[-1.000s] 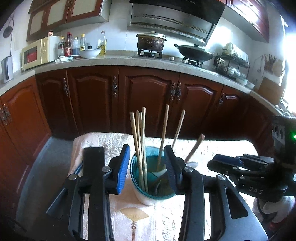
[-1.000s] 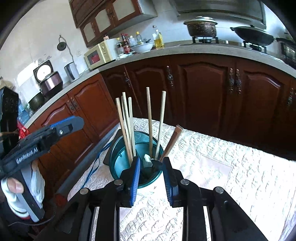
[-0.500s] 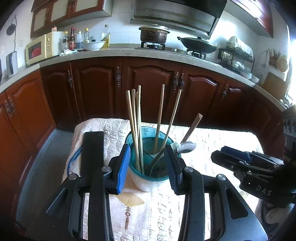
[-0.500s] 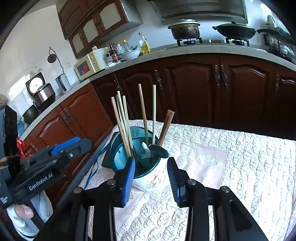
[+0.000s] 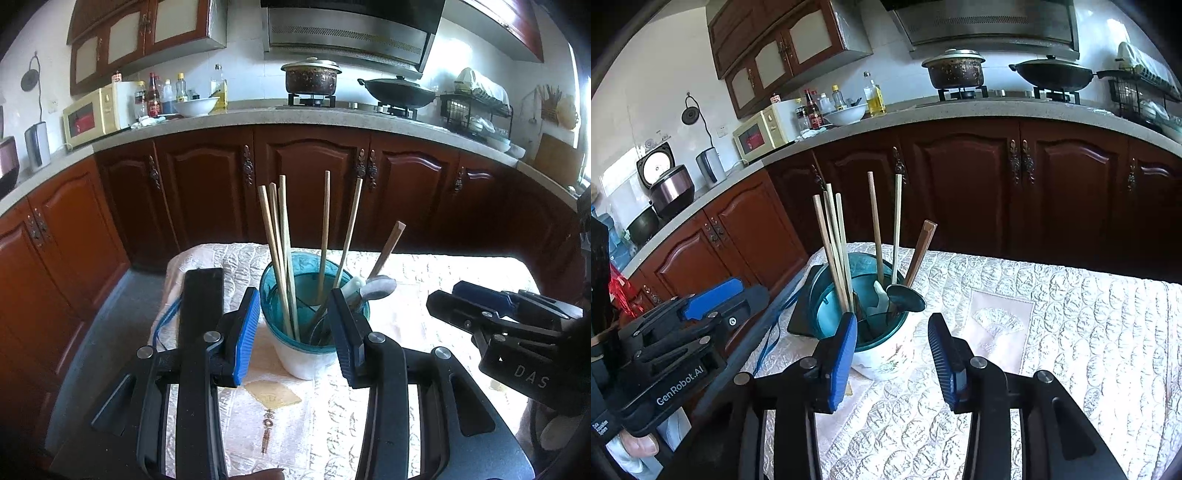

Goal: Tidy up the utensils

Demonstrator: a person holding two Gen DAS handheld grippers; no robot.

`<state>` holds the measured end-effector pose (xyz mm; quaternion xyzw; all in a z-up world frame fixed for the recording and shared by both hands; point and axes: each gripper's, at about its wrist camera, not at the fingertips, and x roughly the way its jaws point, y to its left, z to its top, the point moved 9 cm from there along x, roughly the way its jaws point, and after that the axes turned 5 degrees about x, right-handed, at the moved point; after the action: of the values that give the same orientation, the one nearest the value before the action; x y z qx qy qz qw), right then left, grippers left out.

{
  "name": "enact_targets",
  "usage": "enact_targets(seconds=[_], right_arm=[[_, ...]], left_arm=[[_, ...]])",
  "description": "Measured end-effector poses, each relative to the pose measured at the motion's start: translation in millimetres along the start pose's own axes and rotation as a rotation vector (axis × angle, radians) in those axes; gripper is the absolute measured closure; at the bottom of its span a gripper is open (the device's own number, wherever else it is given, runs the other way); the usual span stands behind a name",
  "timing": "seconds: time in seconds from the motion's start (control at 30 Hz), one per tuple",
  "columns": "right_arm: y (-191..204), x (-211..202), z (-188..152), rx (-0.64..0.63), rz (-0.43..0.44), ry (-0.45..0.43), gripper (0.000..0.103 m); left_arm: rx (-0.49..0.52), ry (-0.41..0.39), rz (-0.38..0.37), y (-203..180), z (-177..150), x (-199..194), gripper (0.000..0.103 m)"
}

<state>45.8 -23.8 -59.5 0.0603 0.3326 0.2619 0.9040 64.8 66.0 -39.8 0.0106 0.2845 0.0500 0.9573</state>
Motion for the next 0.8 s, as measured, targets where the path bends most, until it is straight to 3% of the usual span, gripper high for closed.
enact_targets(seconds=[0.8], right_arm=[[0.9, 2.4, -4.0, -0.005, -0.018, 0.013, 0.062]], left_arm=[[0.008, 0.013, 0.021, -0.6, -8.9, 3.9, 0.066]])
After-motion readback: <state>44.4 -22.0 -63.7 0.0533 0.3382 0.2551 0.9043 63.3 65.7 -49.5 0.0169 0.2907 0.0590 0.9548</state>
